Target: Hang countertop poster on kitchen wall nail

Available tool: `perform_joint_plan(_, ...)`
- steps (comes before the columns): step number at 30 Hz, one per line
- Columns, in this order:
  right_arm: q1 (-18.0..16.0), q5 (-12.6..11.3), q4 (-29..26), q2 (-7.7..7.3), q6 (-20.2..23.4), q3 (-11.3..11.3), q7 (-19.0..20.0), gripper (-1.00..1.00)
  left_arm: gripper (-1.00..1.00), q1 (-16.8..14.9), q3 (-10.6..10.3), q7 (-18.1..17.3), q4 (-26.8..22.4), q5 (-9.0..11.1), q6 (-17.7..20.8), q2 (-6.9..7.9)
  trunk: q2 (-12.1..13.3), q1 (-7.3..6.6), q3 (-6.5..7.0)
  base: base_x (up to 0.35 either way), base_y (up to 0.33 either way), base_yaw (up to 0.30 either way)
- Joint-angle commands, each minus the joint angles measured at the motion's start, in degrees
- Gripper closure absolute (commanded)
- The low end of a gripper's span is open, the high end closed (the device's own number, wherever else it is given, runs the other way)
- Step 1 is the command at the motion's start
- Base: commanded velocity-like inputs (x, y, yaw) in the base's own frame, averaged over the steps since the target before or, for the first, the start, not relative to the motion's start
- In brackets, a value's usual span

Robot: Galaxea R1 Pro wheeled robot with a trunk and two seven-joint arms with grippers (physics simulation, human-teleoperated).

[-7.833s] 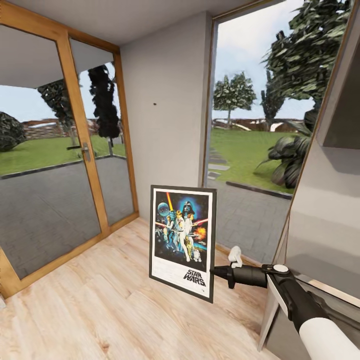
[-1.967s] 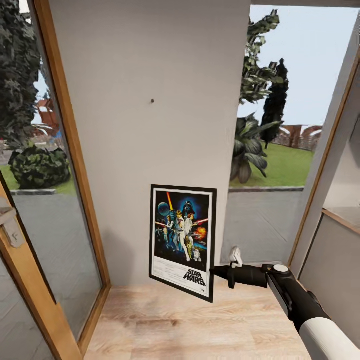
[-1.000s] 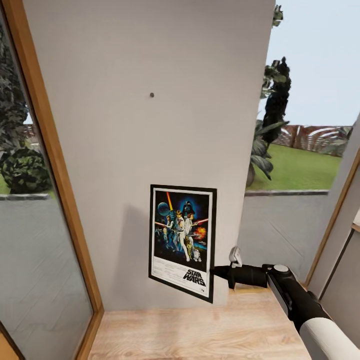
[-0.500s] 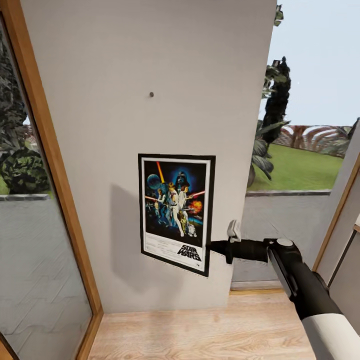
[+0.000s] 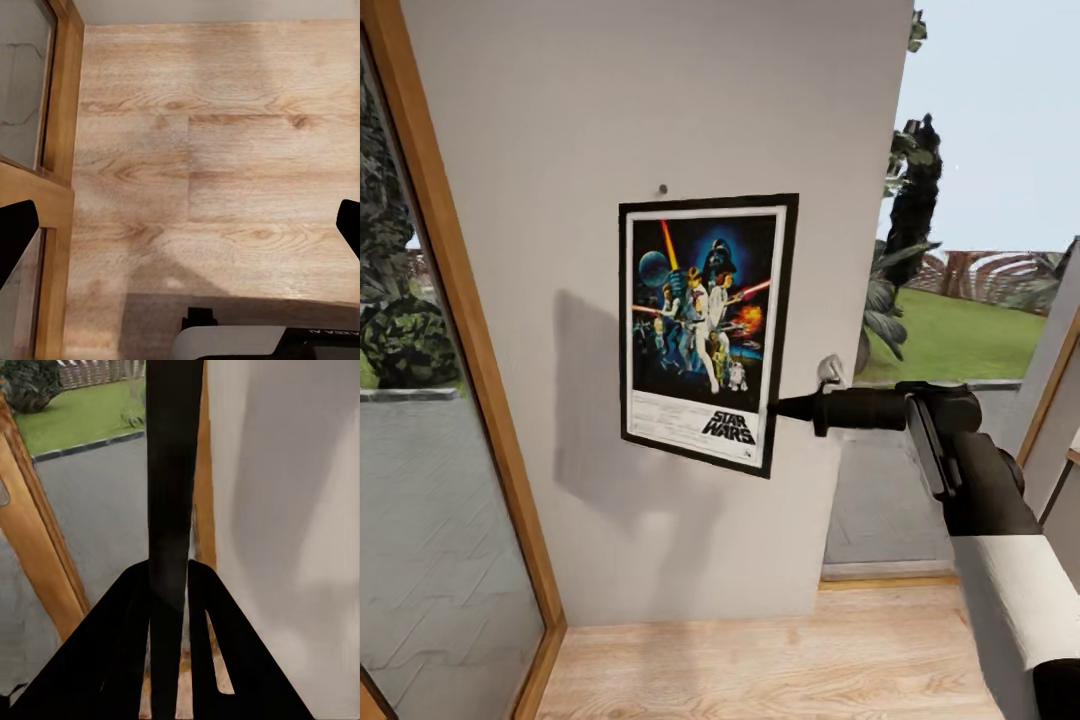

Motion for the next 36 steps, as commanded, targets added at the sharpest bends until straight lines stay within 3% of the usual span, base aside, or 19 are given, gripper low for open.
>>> perform_joint_plan(1, -1.6, 0.2, 0.0, -0.05, 1.2, 0.0, 1.8, 1.00, -1.00, 0.0, 0.1, -0.2, -0.1, 0.0, -0.1, -0.02, 0.0, 0.02, -0.03, 0.000, 0.000, 0.000)
perform_joint_plan(4, -4.8, 0.2, 0.4, -0.06, 2.0, 0.0, 4.1, 1.00, -1.00, 0.0, 0.1, -0.2, -0.1, 0.0, -0.1, -0.02, 0.0, 0.02, -0.03, 0.000, 0.000, 0.000)
perform_joint_plan(10, -8.1, 0.3, 0.7, -0.08, 2.2, 0.0, 5.6, 1.00, -1.00, 0.0, 0.1, -0.2, -0.1, 0.0, -0.1, -0.02, 0.0, 0.02, -0.03, 0.000, 0.000, 0.000)
perform_joint_plan(13, -11.0, 0.4, 2.4, -0.25, 2.2, 0.0, 9.5, 1.00, -1.00, 0.0, 0.1, -0.2, -0.1, 0.0, -0.1, -0.02, 0.0, 0.02, -0.03, 0.000, 0.000, 0.000)
perform_joint_plan(36, -12.1, 0.3, 3.2, -0.50, 1.9, -0.2, 10.7, 1.00, -1.00, 0.0, 0.1, -0.2, -0.1, 0.0, -0.1, -0.02, 0.0, 0.02, -0.03, 0.000, 0.000, 0.000)
